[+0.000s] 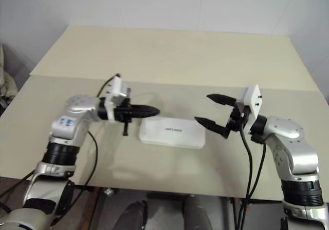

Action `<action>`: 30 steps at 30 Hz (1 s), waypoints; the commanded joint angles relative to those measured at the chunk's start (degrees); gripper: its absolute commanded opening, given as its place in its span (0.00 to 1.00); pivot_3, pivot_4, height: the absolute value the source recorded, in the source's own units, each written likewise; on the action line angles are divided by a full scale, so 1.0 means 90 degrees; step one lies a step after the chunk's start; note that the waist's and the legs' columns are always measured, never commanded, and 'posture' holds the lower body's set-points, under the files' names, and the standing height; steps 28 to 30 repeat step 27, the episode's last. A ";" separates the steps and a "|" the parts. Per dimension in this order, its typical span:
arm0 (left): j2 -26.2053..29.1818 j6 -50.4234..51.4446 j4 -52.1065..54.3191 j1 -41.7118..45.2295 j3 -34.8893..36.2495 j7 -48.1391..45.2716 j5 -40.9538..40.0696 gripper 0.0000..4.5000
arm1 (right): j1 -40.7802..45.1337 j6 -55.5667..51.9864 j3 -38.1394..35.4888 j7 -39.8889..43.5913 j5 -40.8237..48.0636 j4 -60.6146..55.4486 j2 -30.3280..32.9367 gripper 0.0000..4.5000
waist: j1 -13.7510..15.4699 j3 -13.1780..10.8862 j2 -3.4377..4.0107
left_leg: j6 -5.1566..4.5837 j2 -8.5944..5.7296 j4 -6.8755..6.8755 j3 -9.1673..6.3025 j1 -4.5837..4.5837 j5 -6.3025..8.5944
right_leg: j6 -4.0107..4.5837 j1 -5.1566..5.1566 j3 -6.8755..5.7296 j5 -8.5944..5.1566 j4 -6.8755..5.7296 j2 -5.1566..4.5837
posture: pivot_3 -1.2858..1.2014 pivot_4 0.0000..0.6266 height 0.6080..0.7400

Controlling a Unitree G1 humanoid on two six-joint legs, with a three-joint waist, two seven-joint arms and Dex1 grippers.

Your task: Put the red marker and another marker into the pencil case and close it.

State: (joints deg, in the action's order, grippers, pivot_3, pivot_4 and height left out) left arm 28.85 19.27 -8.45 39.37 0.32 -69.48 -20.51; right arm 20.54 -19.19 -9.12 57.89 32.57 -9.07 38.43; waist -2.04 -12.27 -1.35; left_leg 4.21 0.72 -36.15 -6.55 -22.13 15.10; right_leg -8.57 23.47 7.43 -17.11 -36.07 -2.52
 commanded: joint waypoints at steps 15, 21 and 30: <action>0.1272 -0.0366 0.0665 -0.1282 0.1781 0.0366 -0.0877 0.99 | 0.0538 0.0839 -0.0263 0.0573 -0.0433 0.1294 0.0439 1.00 | 0.0029 -0.0001 0.0000 | 0.0002 -0.0002 0.0004 0.0001 -0.0005 -0.0001 | -0.0001 -0.0001 -0.0002 0.0002 0.0011 -0.0007 | 0.52 0.24 1.00; 0.1054 -0.0552 0.0834 -0.1417 0.1684 0.0606 -0.0941 0.99 | 0.0235 0.0784 -0.0343 0.0497 -0.0434 0.1038 0.0575 1.00 | 0.0009 0.0000 0.0000 | 0.0002 0.0001 0.0008 0.0001 -0.0004 -0.0001 | 0.0002 0.0003 -0.0002 0.0002 0.0010 -0.0004 | 0.52 0.24 1.00; 0.1065 -0.0749 0.0844 -0.1488 0.1396 0.0610 -0.0748 0.99 | -0.0188 0.0578 -0.0215 0.0501 -0.0310 0.0386 0.0540 1.00 | 0.0018 0.0000 0.0000 | 0.0002 0.0000 0.0006 0.0002 -0.0004 -0.0001 | 0.0002 0.0002 -0.0002 0.0002 0.0009 -0.0004 | 0.52 0.24 1.00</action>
